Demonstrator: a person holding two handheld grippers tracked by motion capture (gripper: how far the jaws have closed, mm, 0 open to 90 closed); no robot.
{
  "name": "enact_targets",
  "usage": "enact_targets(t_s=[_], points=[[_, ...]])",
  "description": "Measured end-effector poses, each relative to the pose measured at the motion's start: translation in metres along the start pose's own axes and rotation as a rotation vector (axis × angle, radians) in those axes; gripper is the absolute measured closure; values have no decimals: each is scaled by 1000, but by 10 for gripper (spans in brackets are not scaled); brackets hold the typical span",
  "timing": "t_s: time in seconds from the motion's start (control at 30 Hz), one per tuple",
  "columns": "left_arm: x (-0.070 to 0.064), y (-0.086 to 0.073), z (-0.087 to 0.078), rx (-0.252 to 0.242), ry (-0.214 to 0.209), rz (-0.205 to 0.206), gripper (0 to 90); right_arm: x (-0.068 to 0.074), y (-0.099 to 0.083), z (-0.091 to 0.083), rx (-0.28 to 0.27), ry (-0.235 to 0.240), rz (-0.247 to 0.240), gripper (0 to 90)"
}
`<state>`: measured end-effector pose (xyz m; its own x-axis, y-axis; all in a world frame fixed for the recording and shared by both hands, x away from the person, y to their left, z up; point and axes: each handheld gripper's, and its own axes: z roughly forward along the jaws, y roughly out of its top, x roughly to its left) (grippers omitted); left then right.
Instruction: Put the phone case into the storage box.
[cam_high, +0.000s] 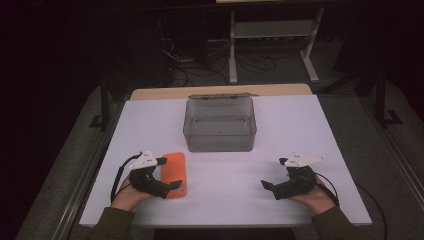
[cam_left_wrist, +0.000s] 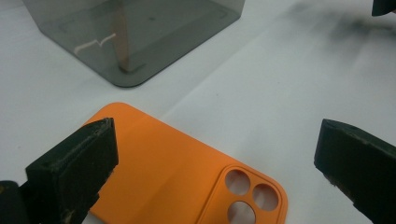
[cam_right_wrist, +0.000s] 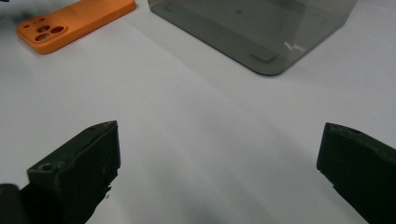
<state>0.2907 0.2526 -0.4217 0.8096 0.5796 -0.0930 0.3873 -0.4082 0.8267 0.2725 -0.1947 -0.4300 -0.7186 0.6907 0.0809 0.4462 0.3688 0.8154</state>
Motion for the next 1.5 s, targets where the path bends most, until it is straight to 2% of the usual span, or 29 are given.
enact_targets(t_s=[0.53, 0.93, 1.17, 1.5], points=[[-1, 6, 3, 14, -8, -4, 0, -3, 0, 3, 0, 7, 12, 0], [-7, 20, 12, 16, -22, 4, 0, -1, 1, 4, 4, 6, 7, 0], [-9, 25, 20, 34, -34, 11, 0, -3, 0, 4, 11, 1, 9, 0], [-12, 33, 24, 37, -31, 11, 0, -2, 1, 4, 7, 1, 4, 0]])
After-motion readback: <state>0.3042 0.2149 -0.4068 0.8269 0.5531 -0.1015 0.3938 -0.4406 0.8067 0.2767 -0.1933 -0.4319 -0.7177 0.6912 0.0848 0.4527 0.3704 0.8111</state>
